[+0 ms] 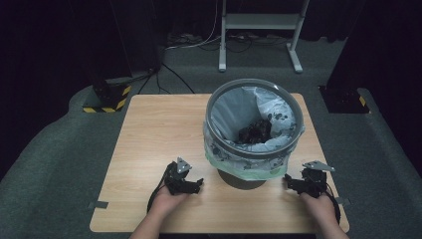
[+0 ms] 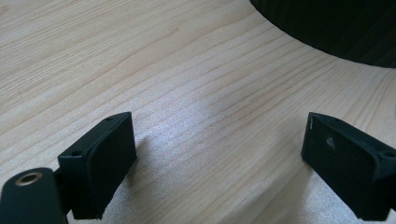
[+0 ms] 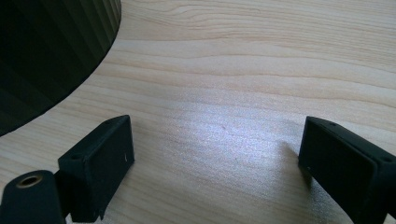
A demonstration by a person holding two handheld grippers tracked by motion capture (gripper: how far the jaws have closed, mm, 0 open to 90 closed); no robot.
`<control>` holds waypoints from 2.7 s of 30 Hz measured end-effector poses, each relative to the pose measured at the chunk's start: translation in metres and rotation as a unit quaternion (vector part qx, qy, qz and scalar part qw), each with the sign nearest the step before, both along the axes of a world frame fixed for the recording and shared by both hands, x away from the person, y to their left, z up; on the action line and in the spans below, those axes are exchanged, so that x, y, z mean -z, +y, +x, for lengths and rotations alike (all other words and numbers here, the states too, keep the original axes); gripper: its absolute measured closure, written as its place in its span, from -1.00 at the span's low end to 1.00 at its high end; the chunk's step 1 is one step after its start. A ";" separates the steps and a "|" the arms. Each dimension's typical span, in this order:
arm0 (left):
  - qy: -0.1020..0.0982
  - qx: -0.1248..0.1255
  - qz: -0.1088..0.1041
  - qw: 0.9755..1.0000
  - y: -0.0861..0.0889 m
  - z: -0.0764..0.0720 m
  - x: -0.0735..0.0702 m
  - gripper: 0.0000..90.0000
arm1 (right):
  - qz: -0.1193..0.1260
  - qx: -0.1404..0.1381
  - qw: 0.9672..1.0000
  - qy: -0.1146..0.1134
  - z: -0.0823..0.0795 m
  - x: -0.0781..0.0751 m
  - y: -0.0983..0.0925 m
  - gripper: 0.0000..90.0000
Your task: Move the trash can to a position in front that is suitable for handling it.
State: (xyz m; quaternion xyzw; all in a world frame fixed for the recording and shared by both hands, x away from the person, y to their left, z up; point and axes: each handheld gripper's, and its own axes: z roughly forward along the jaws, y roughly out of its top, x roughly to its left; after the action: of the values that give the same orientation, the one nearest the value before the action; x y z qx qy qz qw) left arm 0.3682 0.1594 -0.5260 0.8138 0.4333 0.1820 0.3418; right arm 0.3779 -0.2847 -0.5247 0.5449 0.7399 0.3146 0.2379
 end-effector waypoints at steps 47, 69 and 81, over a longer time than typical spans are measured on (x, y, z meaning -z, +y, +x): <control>-0.097 -0.037 -0.103 0.989 -0.005 0.004 -0.061 -0.75 | 0.043 -0.028 0.988 -0.146 -0.001 -0.062 0.015 -0.70; -0.120 -0.042 -0.127 0.984 -0.024 0.021 -0.085 -0.71 | 0.070 -0.024 0.982 -0.176 0.036 -0.068 0.023 -0.56; -0.116 -0.050 -0.130 0.983 -0.016 0.019 -0.082 -0.68 | 0.068 -0.059 0.979 -0.184 0.023 -0.073 0.035 -0.31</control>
State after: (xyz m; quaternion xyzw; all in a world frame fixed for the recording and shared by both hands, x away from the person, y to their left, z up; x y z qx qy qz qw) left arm 0.3869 0.1438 -0.4437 0.7128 0.4511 0.2342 0.4832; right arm 0.4007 -0.2496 -0.4521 0.4478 0.6912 0.4729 0.3132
